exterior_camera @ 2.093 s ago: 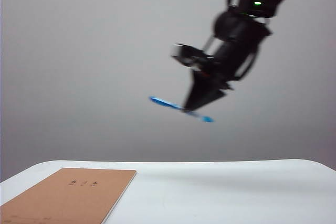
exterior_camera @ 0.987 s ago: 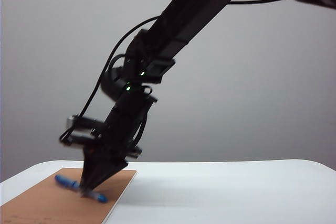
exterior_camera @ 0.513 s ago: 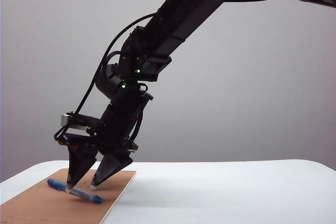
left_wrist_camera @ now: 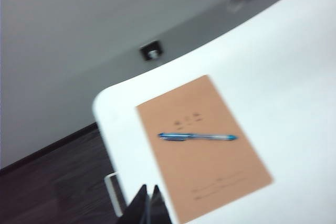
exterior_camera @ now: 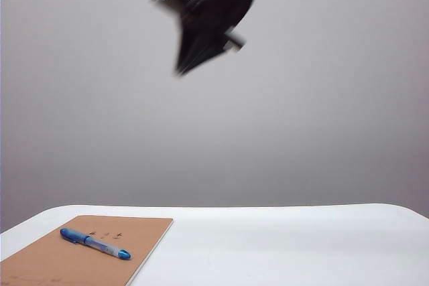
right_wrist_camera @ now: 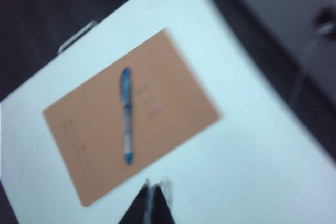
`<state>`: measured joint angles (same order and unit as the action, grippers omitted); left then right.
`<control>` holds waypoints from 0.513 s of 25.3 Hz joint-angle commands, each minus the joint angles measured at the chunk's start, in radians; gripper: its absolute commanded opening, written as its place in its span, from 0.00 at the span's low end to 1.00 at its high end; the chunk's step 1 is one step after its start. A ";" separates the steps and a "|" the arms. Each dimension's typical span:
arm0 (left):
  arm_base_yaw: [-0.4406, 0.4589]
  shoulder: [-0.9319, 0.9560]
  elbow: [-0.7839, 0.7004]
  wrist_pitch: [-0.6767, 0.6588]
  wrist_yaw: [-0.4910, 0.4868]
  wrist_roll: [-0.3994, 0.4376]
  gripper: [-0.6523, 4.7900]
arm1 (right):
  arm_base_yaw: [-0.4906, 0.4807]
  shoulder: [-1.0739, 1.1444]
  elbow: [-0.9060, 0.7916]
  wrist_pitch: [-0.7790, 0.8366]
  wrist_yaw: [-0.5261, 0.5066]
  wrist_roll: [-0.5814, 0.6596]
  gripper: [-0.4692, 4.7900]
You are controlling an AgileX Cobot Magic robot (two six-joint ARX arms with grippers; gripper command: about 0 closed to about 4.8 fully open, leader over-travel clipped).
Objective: Pick up a pen on the table and place it on the notebook.
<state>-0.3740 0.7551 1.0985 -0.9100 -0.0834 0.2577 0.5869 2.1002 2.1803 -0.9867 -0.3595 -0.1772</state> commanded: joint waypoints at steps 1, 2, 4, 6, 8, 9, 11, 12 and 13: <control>0.001 -0.037 0.005 0.068 -0.045 -0.005 0.11 | -0.094 -0.198 0.003 0.050 -0.004 0.003 0.10; 0.001 -0.052 0.005 0.084 -0.032 -0.006 0.11 | -0.115 -0.244 0.003 0.068 -0.006 0.003 0.10; 0.001 -0.094 0.000 0.109 -0.005 -0.016 0.11 | -0.157 -0.357 0.003 0.086 -0.001 0.002 0.09; 0.002 -0.141 -0.018 0.114 -0.010 -0.030 0.11 | -0.192 -0.470 -0.002 0.084 0.034 -0.015 0.09; 0.002 -0.208 -0.063 0.141 -0.010 -0.031 0.11 | -0.210 -0.577 -0.003 0.084 0.137 -0.061 0.09; 0.002 -0.241 -0.089 0.159 -0.010 -0.034 0.11 | -0.214 -0.608 -0.003 0.083 0.167 -0.067 0.09; 0.002 -0.341 -0.174 0.211 -0.010 -0.068 0.11 | -0.229 -0.717 -0.044 0.104 0.196 -0.066 0.09; 0.002 -0.400 -0.227 0.244 -0.014 -0.076 0.11 | -0.241 -0.797 -0.110 0.134 0.210 -0.064 0.09; 0.002 -0.470 -0.289 0.294 -0.013 -0.095 0.11 | -0.254 -0.883 -0.201 0.169 0.218 -0.063 0.09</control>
<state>-0.3737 0.3138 0.8394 -0.6788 -0.0975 0.1852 0.3389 1.2510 2.0289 -0.8413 -0.1543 -0.2413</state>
